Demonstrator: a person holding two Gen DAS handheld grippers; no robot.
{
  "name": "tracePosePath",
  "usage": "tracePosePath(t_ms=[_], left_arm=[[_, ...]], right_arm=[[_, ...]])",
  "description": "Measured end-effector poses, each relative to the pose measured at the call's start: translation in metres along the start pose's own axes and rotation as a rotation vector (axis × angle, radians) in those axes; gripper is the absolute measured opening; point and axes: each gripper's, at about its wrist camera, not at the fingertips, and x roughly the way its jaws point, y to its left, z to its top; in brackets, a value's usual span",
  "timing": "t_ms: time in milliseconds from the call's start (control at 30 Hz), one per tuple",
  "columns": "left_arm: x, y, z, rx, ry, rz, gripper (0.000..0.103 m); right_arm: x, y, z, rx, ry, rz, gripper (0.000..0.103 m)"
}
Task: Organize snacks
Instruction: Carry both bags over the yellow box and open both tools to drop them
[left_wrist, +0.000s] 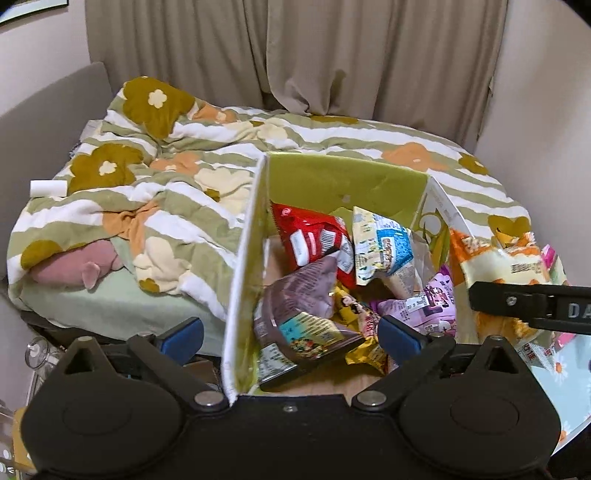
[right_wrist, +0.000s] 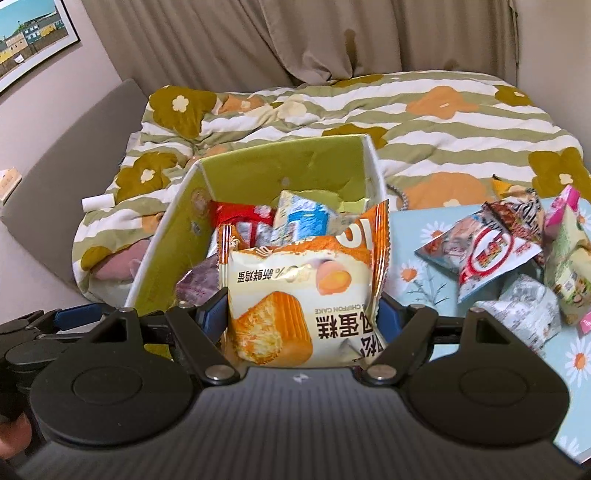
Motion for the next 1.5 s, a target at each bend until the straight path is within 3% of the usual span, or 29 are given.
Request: tracePosePath(t_ms=[200,500,867,1200,1500], left_arm=[[-0.015,0.014,-0.001,-0.026,-0.034,0.045,0.102],[-0.015,0.029,-0.012,-0.085,-0.018,0.107,0.102],[-0.014,0.016,-0.019,-0.079,0.003,0.089,0.102],[-0.04,0.005,-0.016,-0.034,-0.056,0.088,0.102],[-0.062,-0.016,-0.013,0.039,-0.105,0.028,0.102]], right_arm=[[0.013,0.021,-0.001,-0.009,0.023,0.038,0.095],[0.027,0.022,-0.012,0.069,-0.009,0.134,0.103],[0.015,0.006,-0.017,0.071,-0.003,0.107,0.103],[-0.016,0.006,-0.017,0.056,-0.053,0.114,0.103],[-0.06,-0.008,-0.02,0.077,-0.131,0.077,0.103]])
